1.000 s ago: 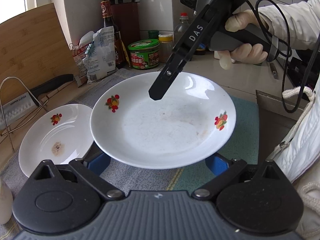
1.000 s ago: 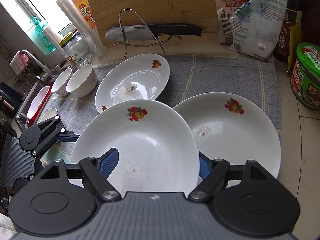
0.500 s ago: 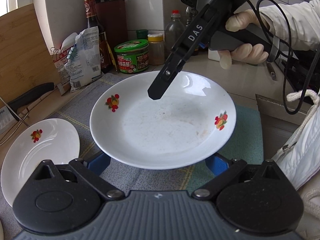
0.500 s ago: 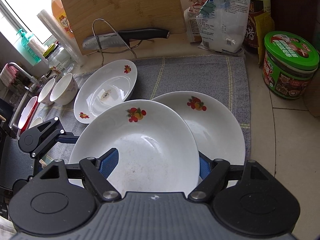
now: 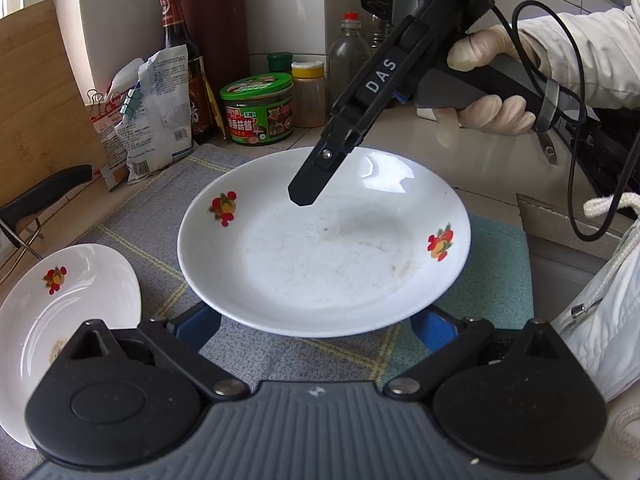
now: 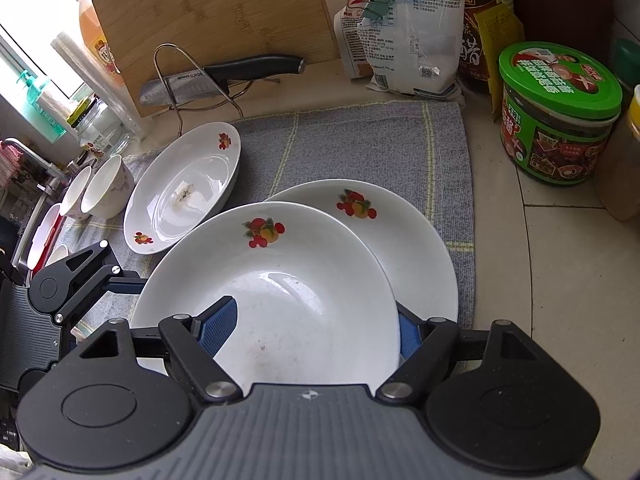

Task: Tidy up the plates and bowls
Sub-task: 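Carry the held fruit-print plate with the right gripper over another fruit-print plate, then lower the plate onto the other plate and open the right gripper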

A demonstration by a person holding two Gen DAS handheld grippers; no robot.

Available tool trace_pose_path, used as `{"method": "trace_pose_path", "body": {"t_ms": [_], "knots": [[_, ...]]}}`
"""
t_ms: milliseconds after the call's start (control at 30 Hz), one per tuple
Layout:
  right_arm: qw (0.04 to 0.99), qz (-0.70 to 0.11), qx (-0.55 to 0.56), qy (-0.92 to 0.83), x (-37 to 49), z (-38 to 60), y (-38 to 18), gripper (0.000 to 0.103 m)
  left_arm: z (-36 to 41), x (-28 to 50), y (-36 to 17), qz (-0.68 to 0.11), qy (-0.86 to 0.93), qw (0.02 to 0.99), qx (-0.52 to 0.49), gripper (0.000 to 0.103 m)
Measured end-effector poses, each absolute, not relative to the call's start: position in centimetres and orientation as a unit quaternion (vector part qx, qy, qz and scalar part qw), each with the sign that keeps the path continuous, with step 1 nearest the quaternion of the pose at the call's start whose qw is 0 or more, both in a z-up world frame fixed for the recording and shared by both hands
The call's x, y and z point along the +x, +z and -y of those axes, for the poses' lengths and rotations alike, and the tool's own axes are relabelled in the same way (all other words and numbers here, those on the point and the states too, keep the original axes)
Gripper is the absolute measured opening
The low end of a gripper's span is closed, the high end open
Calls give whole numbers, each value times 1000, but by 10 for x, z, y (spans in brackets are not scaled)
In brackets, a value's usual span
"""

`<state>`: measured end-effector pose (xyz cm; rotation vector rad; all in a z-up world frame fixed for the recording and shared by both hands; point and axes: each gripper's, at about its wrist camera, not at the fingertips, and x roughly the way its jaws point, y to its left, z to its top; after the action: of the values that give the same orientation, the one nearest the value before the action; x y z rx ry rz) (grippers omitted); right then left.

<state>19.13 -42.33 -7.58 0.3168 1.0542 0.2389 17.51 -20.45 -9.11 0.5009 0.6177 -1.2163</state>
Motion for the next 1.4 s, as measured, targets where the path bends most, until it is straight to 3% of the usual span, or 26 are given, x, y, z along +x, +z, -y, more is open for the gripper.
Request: {"method": "trace_pose_path", "body": {"t_ms": [1400], "knots": [[841,-508,169,79,178,440,-75,86,222,191,-94,-297,-558,733,251,100]]}}
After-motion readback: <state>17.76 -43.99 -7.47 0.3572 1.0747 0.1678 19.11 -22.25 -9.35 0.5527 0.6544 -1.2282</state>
